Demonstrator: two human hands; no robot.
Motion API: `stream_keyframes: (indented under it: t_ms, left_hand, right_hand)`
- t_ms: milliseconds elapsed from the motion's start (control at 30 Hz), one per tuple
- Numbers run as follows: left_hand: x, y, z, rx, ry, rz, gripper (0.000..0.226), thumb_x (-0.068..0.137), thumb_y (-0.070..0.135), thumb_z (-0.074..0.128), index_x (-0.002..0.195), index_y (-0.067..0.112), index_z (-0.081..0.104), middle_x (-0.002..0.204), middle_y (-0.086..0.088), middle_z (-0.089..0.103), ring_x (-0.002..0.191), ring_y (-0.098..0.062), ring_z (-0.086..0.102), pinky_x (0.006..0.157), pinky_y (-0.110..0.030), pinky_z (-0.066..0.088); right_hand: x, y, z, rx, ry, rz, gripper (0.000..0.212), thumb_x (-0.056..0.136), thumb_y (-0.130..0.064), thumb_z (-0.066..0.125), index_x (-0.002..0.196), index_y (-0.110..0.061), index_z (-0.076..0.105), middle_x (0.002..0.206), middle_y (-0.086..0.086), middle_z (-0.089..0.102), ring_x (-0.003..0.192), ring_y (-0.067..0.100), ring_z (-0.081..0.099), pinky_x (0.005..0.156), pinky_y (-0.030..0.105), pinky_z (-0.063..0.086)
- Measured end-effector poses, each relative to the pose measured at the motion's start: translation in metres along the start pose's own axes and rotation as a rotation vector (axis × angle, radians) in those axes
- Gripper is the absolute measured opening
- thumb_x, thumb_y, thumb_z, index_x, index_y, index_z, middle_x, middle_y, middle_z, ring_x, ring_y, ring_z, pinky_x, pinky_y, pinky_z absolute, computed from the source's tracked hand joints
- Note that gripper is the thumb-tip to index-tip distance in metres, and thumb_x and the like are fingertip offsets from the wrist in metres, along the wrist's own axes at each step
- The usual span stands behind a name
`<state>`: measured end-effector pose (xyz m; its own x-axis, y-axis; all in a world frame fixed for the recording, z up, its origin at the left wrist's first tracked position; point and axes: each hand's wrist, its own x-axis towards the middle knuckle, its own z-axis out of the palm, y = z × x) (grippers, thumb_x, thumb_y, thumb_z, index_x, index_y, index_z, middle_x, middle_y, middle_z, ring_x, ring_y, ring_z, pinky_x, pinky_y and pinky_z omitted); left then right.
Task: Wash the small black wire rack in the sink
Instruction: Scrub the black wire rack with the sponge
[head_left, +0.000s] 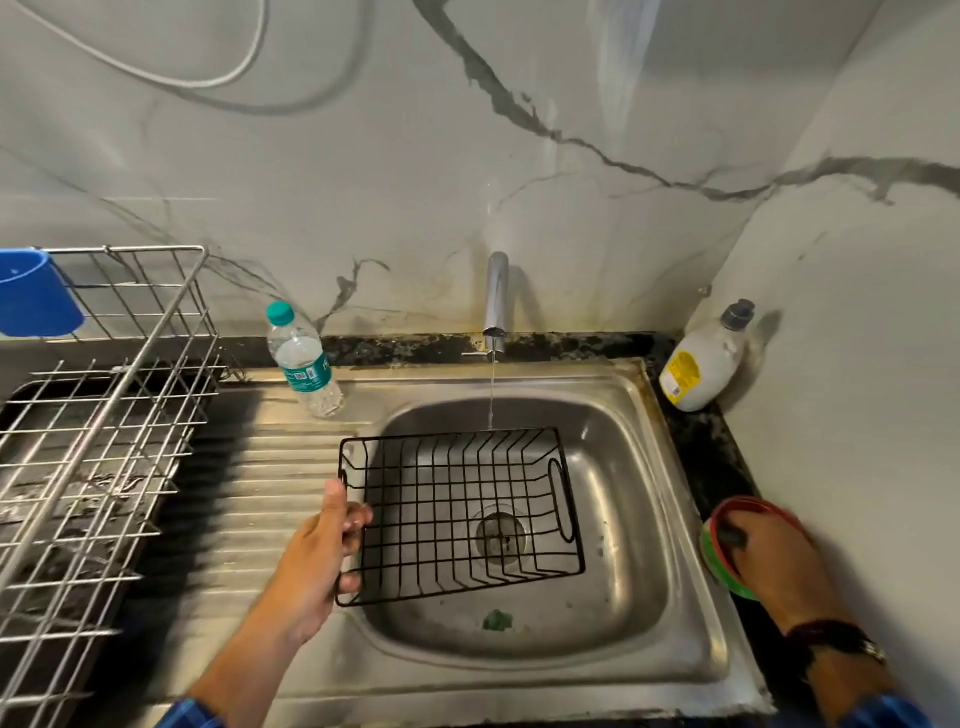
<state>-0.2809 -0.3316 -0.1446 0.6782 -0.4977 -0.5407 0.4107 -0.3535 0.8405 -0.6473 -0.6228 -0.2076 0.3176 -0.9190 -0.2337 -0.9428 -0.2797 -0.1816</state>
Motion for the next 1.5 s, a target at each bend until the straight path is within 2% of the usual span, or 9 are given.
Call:
stream_keyframes:
  t_ms: [500,600,700,833,867,900,1033,1333,1500]
  left_hand:
    - [-0.008,-0.005,-0.004,-0.132,0.072,-0.073,0.06,0.094,0.071,0.035,0.064,0.021,0.045,0.086,-0.002,0.046,0.056,-0.008,0.025,0.038,-0.019,0.021]
    - [-0.014,-0.002,0.008,-0.091,0.058,-0.052,0.08,0.088,0.077,0.032,0.089,0.003,0.064,0.09,-0.013,0.048,0.061,-0.017,0.044,0.039,-0.019,0.026]
    - [-0.021,-0.001,0.02,-0.039,0.061,-0.053,0.092,0.094,0.071,0.03,0.136,-0.009,0.044,0.135,-0.031,0.054,0.12,-0.051,0.053,0.039,-0.018,0.031]
    - [-0.027,-0.001,0.035,0.016,0.03,0.015,0.075,0.078,0.08,0.036,0.087,0.011,0.064,0.088,0.009,0.05,0.069,-0.015,0.05,0.048,-0.026,0.036]
    - [-0.028,-0.001,0.037,0.05,0.015,0.038,0.074,0.079,0.079,0.036,0.085,0.011,0.065,0.128,-0.007,0.034,0.07,-0.013,0.052,0.051,-0.027,0.038]
    - [-0.028,-0.002,0.038,0.09,0.008,0.056,0.075,0.083,0.076,0.035,0.089,0.007,0.064,0.111,-0.021,0.067,0.077,-0.012,0.057,0.054,-0.027,0.04]
    - [-0.032,0.001,0.043,0.123,0.008,0.061,0.064,0.095,0.066,0.034,0.106,0.005,0.049,0.131,-0.009,0.067,0.124,-0.017,0.057,0.075,-0.034,0.046]
    - [-0.034,0.001,0.048,0.053,0.008,0.038,0.079,0.097,0.064,0.033,0.125,-0.007,0.055,0.138,-0.01,0.062,0.127,-0.017,0.053,0.1,-0.05,0.044]
    - [-0.04,-0.002,0.045,-0.04,0.043,0.042,0.078,0.077,0.076,0.033,0.101,0.008,0.065,0.1,-0.002,0.062,0.113,-0.022,0.056,0.072,-0.036,0.043]
  right_hand:
    - [-0.011,-0.007,-0.023,0.218,-0.009,0.036,0.016,0.084,-0.008,0.076,0.098,-0.015,0.078,0.099,0.014,0.072,0.087,0.035,0.066,0.075,0.028,0.051]
    - [-0.034,-0.054,-0.054,0.485,0.201,0.049,0.008,0.086,-0.015,0.073,0.089,-0.022,0.073,0.085,0.003,0.072,0.078,0.022,0.067,0.059,0.012,0.044]
    - [-0.063,-0.14,-0.064,0.58,0.125,-0.227,0.01,0.089,-0.021,0.071,0.091,-0.03,0.067,0.091,-0.014,0.066,0.081,0.0,0.063,0.068,0.015,0.045]
    - [-0.059,-0.221,-0.008,0.351,-0.064,-0.393,0.011,0.097,-0.018,0.058,0.1,-0.028,0.062,0.099,-0.012,0.059,0.09,0.002,0.059,0.077,0.012,0.044]
    - [-0.053,-0.228,0.006,0.302,-0.051,-0.39,0.012,0.098,-0.016,0.055,0.102,-0.026,0.061,0.103,-0.008,0.059,0.094,0.008,0.059,0.08,0.017,0.044]
    - [-0.05,-0.233,0.013,0.26,-0.03,-0.371,0.013,0.098,-0.015,0.054,0.104,-0.024,0.061,0.105,-0.005,0.059,0.097,0.011,0.058,0.082,0.019,0.043]
    - [-0.048,-0.247,0.022,0.159,0.047,-0.267,0.015,0.099,-0.011,0.051,0.106,-0.014,0.063,0.106,0.004,0.064,0.096,0.018,0.061,0.082,0.024,0.049]
    - [-0.059,-0.27,0.034,0.345,-0.172,-0.332,0.008,0.096,-0.021,0.059,0.09,-0.026,0.057,0.092,-0.009,0.056,0.083,0.005,0.057,0.068,0.015,0.044]
    - [-0.038,-0.231,0.003,0.232,0.001,-0.102,0.006,0.096,-0.016,0.06,0.102,-0.014,0.06,0.097,-0.002,0.062,0.085,0.011,0.054,0.076,0.02,0.046]
